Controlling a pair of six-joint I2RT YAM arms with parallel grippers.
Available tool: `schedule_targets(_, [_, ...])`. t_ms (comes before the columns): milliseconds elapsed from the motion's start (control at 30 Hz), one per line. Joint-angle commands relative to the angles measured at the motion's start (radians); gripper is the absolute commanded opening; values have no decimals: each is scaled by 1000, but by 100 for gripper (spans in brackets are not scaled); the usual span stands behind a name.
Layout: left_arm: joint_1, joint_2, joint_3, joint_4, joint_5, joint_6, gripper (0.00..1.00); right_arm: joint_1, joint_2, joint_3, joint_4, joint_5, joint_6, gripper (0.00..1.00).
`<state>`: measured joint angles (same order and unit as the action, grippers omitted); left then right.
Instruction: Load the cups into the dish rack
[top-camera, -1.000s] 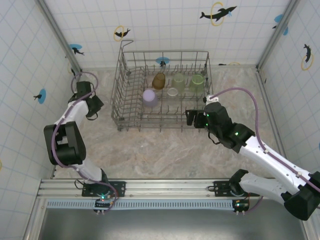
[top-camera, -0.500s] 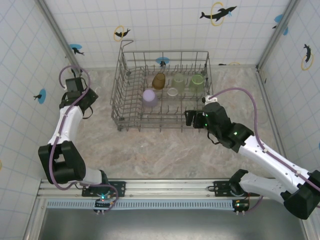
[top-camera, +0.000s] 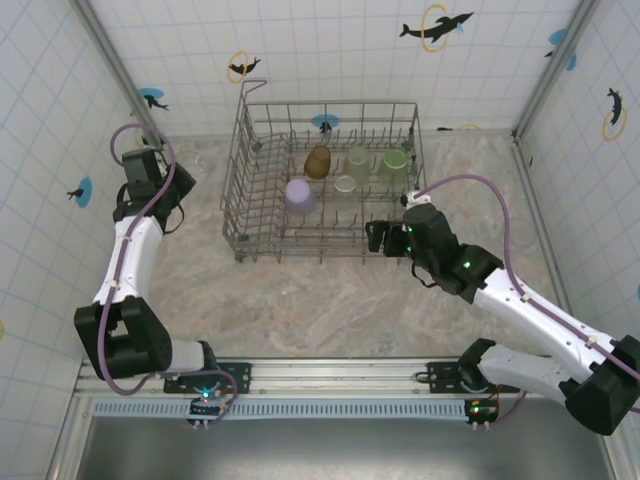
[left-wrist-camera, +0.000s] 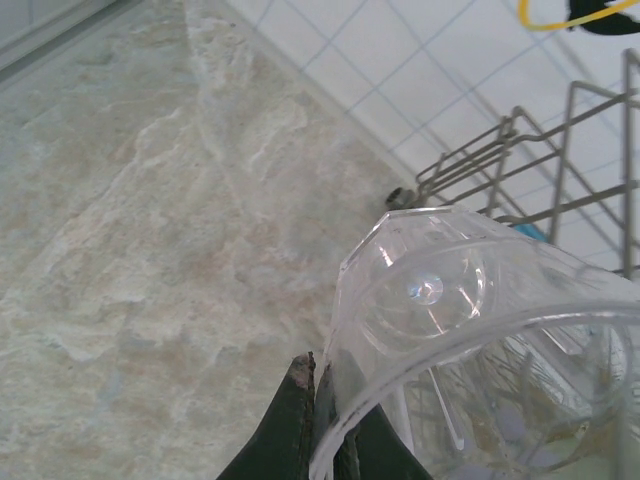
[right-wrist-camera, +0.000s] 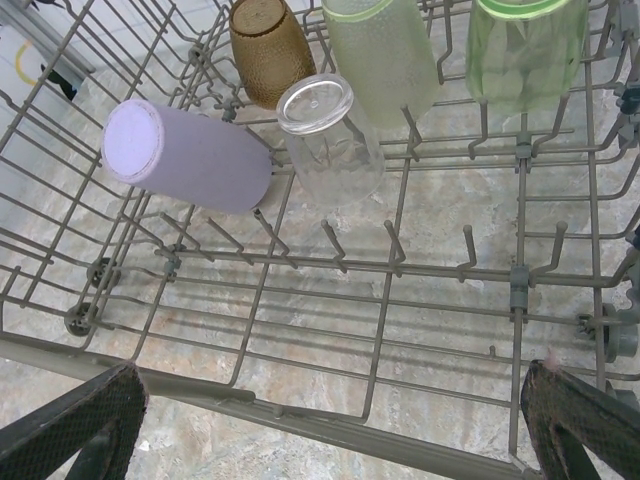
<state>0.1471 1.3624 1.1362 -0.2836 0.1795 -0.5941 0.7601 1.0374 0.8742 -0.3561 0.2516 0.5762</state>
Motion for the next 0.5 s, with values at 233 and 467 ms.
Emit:
schedule_targets(233, [8, -86, 2, 204, 229, -98, 0, 6, 53, 27, 84, -47, 5, 100])
schedule_targets(467, [8, -101, -86, 324, 366, -150, 0, -3, 71, 8, 201, -145, 43, 100])
